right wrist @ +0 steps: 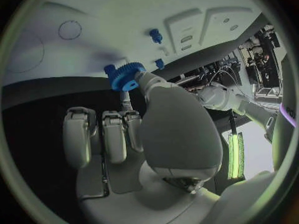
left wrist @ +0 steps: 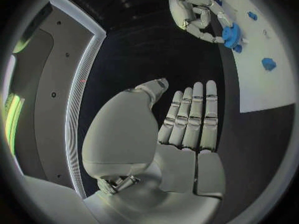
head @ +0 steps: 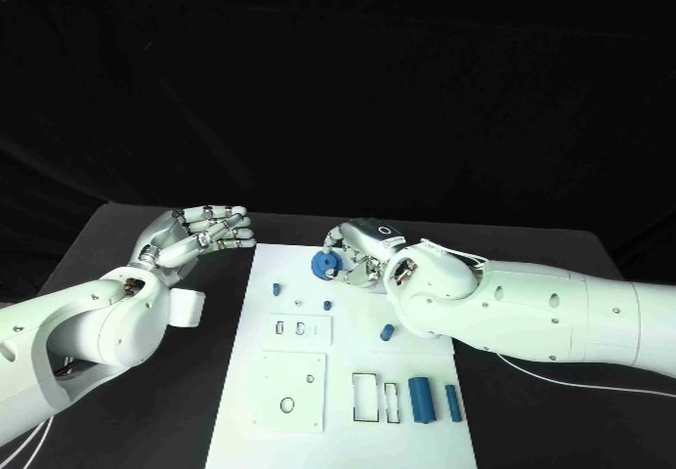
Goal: Assemble the parts on the task board
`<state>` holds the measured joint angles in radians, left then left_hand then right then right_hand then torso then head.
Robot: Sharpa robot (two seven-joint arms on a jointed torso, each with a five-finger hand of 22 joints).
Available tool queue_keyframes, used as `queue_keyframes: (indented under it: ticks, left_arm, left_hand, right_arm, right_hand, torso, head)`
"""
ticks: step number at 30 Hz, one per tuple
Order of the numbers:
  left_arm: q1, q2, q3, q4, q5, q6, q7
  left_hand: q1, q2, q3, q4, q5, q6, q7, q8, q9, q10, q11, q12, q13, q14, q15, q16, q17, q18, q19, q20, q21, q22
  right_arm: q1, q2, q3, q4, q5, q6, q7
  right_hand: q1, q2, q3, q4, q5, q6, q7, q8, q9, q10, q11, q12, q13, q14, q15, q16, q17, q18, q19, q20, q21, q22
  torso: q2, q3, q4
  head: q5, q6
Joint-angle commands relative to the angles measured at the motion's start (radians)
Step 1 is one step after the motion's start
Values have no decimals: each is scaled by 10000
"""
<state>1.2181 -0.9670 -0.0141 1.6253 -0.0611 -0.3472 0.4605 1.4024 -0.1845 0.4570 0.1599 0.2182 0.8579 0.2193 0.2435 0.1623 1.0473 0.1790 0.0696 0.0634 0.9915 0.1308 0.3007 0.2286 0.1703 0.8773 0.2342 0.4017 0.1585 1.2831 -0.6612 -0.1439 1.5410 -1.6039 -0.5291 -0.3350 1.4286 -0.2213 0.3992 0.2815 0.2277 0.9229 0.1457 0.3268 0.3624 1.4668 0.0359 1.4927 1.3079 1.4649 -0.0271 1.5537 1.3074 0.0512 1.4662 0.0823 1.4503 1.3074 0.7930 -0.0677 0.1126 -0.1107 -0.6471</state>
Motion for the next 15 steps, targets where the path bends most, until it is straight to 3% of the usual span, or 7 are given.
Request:
queue_keyframes:
  ticks: [1, 15]
  left_arm:
    - [6, 29, 5, 24, 20, 174, 50]
    - [6, 37, 5, 15, 20, 176, 44]
  left_hand:
    - [-40, 22, 11, -28, -30, -11, 192, -58, -11, -16, 24, -63, 9, -48, 24, -53, 8, 96, -46, 0, 50, 11]
    - [-33, 26, 16, -44, -35, -6, 190, -60, -12, -14, 23, -59, 10, -45, 23, -63, 17, 98, -54, 1, 58, 12]
  right_arm:
    - [-43, 161, 1, -126, -342, 121, -119]
    - [-168, 420, -8, -391, -268, 428, -124]
  right_hand:
    - [-45, -15, 28, 5, -11, 628, -358, 57, 380, 477, -52, 36, 1817, 950, -66, 62, 2075, -131, 101, -58, 32, 1364]
    - [-63, -30, 37, 1, -13, 618, -352, 44, 382, 485, -49, 46, 1828, 948, -68, 60, 2066, -127, 91, -60, 19, 1351]
  torso:
    - [11, 3, 0]
    - [-2, 17, -34]
  head:
    - [34, -19]
    - [88, -123]
